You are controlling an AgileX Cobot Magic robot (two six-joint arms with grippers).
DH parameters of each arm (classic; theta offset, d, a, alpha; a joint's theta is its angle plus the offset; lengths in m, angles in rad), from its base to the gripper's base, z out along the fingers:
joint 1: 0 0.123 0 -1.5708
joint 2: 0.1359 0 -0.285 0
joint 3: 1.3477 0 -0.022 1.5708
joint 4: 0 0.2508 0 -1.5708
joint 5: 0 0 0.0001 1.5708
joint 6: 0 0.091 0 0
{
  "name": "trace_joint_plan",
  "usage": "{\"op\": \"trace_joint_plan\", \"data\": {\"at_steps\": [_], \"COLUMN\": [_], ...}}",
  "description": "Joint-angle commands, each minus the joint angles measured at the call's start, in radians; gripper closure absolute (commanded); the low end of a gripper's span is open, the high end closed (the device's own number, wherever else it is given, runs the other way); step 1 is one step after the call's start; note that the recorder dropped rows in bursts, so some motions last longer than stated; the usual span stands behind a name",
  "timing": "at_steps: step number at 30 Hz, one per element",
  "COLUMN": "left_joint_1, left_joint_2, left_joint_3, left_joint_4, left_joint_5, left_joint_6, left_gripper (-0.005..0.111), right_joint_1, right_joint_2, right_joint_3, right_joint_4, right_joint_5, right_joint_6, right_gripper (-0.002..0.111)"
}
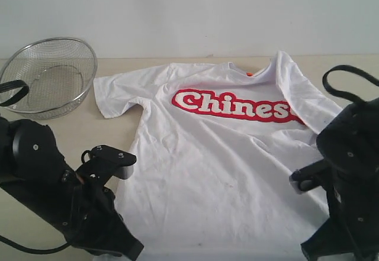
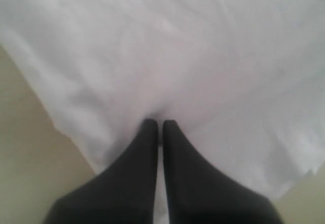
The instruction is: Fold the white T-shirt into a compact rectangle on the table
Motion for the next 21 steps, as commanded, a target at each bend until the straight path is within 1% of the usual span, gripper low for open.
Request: {"op": "trace_joint_plan", "data": {"at_steps": [1,4,8,11,13,15,17,21], "left_joint_1": [-0.004,-0.004,-0.004,-0.002,-0.002,0.001,0.020,0.088], "left_joint_2": [-0.055,-0.114,-0.181,-0.178,-0.161,-0.135,-0.094,0.010], "left_joint_3": [0.006,0.006,-0.017,-0.084,-0.136,-0.200,-0.265,-0.356], "left_joint_4": [0.006,0.006,0.006,0.008,0.012,0.057,0.088,0.090], "left_joint_5": [0.009,0.020,-0.091,-0.156,-0.195,-0.215,-0.215,-0.215], "left_joint_6": [-0.006,-0.013,-0.013,-0.009,-0.009,-0.005,-0.005,0.000], "left_gripper": [0.102,0.102,0.102,0.102,0.102,0.102,0.102,0.102], "right_joint_1": [-0.003,-0.003,-0.003,-0.054,-0.112,-0.179,-0.235,-0.304], "right_joint_2": [-0.148,-0.261,-0.334,-0.302,-0.265,-0.219,-0.169,-0.060], "right_joint_3": [-0.016,-0.050,-0.125,-0.212,-0.271,-0.337,-0.398,-0.517], "right_joint_4": [0.044,0.053,-0.065,-0.133,-0.142,-0.132,-0.093,0.116], "right_joint_5": [-0.035,-0.055,-0.128,-0.144,-0.158,-0.171,-0.170,-0.156], "right_joint_6": [-0.083,-0.104,-0.104,-0.102,-0.108,-0.133,-0.218,-0.514], "right_gripper": [0.109,0.109,0.109,0.109,0.109,0.109,0.109,0.109]}}
